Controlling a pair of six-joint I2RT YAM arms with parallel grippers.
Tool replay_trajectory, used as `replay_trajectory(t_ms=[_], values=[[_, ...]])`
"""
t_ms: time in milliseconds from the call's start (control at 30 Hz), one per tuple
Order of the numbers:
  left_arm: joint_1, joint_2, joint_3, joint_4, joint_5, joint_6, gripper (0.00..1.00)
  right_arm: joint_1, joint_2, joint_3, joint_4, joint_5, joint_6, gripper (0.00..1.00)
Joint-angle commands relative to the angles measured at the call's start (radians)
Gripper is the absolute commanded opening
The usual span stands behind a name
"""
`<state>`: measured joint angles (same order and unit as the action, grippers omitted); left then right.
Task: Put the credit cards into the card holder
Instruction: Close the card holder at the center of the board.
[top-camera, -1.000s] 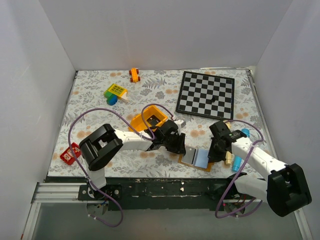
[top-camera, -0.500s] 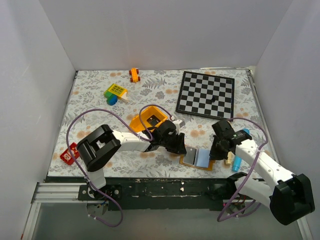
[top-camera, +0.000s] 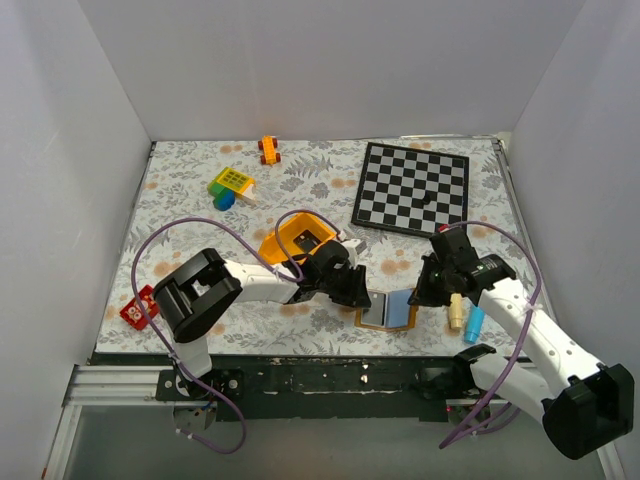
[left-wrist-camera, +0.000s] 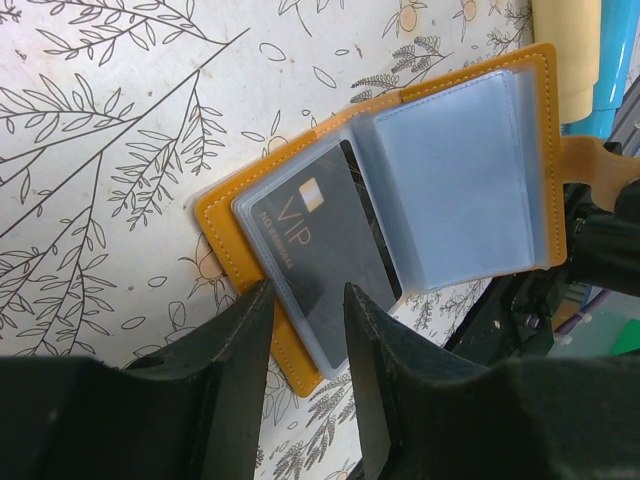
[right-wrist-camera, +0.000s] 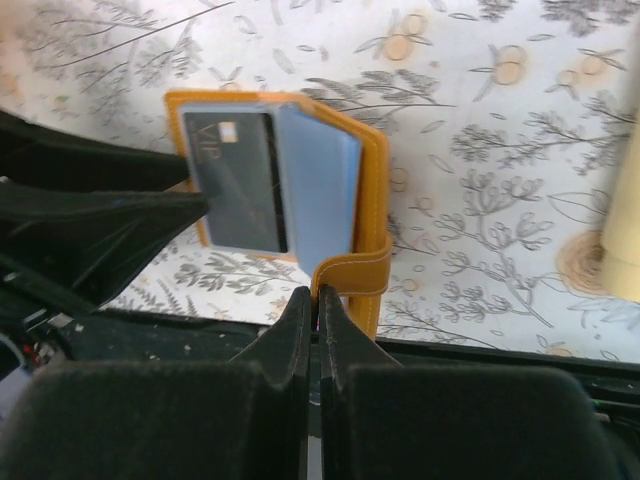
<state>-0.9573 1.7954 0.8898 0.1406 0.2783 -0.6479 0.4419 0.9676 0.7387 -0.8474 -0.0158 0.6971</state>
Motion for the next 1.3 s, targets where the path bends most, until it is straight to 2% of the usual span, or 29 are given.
replay_trajectory(t_ms=[0,333,600,1033,1267], values=[[0.006,-0.041,-0.026,0.024,-0.001,0.001,0.34,0.012,-0.023,0.034,0.120,-0.157,-0.031,0.01],[0.009,-0.037,-0.055,0.056,0.009,-0.018,0.33,0.017,0.031,0.021,0.343,-0.366,-0.033,0.01],[0.011,-0.083,-0.075,0.030,-0.030,-0.006,0.32,0.060,0.123,0.002,0.491,-0.435,-0.027,0.01],[0.011,-0.295,-0.091,-0.208,-0.131,0.040,0.32,0.106,0.195,-0.050,0.565,-0.406,-0.034,0.01],[0.011,-0.421,-0.213,-0.272,-0.221,0.002,0.29,0.141,0.226,-0.047,0.605,-0.423,-0.038,0.01]])
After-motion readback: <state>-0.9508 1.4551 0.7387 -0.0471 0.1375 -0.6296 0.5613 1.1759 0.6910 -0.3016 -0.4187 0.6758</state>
